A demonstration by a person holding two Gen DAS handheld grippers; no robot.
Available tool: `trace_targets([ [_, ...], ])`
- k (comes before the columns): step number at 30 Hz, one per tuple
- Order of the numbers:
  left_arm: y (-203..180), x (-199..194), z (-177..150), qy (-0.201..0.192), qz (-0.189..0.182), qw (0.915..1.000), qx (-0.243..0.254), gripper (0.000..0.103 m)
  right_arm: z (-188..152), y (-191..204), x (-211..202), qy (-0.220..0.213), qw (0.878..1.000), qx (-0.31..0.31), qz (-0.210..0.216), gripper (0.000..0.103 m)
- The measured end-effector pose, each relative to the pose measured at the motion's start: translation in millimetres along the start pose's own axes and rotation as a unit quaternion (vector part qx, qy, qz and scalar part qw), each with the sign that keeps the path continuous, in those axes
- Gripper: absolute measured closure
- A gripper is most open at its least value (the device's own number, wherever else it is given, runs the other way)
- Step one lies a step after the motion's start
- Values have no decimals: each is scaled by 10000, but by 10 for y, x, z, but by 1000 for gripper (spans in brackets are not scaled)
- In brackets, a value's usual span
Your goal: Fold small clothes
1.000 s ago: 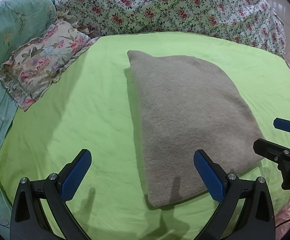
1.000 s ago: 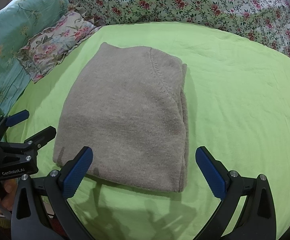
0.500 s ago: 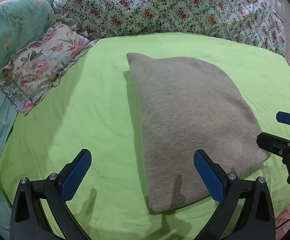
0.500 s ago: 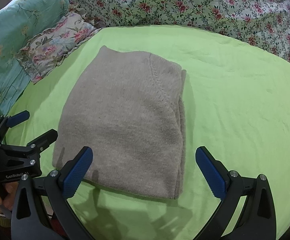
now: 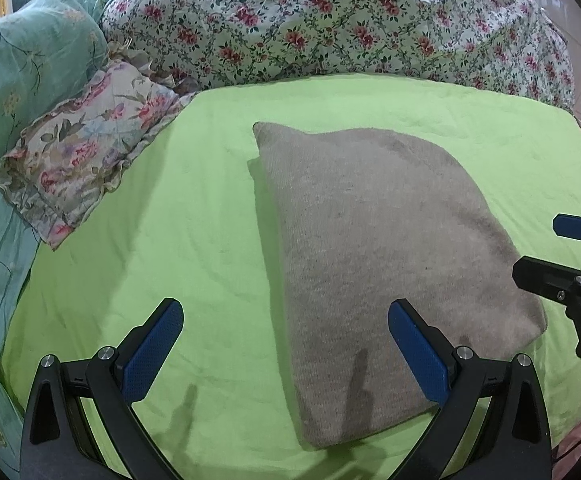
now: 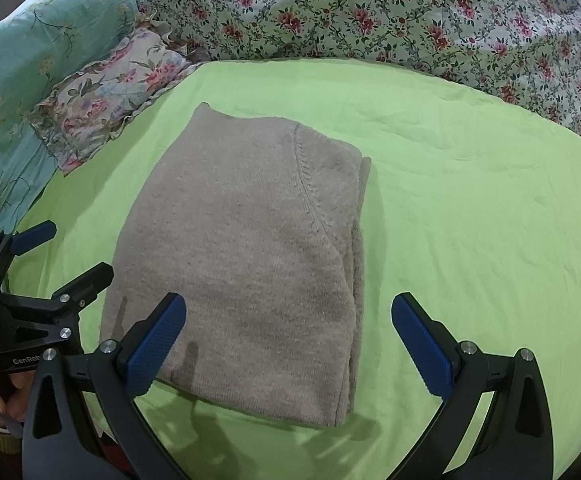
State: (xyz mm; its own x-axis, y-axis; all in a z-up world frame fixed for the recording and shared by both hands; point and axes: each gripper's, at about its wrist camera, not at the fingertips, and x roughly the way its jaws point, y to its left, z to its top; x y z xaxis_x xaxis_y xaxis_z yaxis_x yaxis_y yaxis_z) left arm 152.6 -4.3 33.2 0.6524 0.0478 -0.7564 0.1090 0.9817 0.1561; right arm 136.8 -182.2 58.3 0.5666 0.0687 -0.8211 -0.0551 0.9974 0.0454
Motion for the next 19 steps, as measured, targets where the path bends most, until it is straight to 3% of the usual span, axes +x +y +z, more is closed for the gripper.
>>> trace_targets([
  [19, 64, -6, 38, -17, 109, 9999, -99, 1, -25, 15, 38, 35, 9999, 122, 43, 1],
])
